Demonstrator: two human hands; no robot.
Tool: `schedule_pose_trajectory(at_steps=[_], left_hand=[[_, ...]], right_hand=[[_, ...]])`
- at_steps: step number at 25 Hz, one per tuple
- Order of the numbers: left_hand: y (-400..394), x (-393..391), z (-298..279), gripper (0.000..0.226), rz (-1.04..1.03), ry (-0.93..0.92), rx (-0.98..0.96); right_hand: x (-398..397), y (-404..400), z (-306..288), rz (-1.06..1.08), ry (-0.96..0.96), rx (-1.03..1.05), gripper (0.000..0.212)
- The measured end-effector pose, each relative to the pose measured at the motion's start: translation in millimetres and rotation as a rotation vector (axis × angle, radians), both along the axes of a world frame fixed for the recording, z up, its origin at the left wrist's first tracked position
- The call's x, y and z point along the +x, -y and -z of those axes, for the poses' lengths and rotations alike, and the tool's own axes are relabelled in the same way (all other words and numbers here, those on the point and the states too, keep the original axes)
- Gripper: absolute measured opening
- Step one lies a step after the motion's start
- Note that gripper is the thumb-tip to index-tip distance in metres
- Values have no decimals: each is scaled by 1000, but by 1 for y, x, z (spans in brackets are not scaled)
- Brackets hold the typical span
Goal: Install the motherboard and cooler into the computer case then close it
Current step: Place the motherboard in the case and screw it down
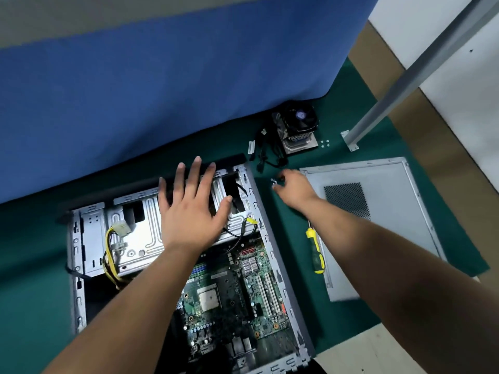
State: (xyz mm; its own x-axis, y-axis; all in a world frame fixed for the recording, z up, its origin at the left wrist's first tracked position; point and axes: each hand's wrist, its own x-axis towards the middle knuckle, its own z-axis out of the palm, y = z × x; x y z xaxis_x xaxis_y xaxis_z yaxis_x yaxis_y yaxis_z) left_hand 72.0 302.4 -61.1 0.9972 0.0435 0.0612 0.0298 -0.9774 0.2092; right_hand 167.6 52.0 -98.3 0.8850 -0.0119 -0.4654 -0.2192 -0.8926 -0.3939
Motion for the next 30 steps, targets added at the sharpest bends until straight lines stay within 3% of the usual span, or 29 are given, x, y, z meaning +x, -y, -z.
schedule_pose_trajectory(at_steps=[6, 13, 17, 21, 24, 30], left_hand=[[0, 0, 4, 70, -3, 22, 0], [-1, 1, 4, 70, -4, 15, 8], [-1, 3, 6, 72, 6, 22, 15], [-1, 0, -9, 74, 20, -50, -24], [-4, -2, -29, 64, 26, -134, -210], [35, -67, -72, 27, -25, -146, -897]], right_hand=[[10, -15, 21, 70, 91, -63, 34], [9, -28, 16, 87, 112, -152, 34], [-7, -25, -2, 95, 168, -55, 24], [-50, -15, -40, 311, 230, 192, 8], [-84, -12, -74, 404, 272, 356, 10], [-156, -28, -114, 403, 200, 695, 17]])
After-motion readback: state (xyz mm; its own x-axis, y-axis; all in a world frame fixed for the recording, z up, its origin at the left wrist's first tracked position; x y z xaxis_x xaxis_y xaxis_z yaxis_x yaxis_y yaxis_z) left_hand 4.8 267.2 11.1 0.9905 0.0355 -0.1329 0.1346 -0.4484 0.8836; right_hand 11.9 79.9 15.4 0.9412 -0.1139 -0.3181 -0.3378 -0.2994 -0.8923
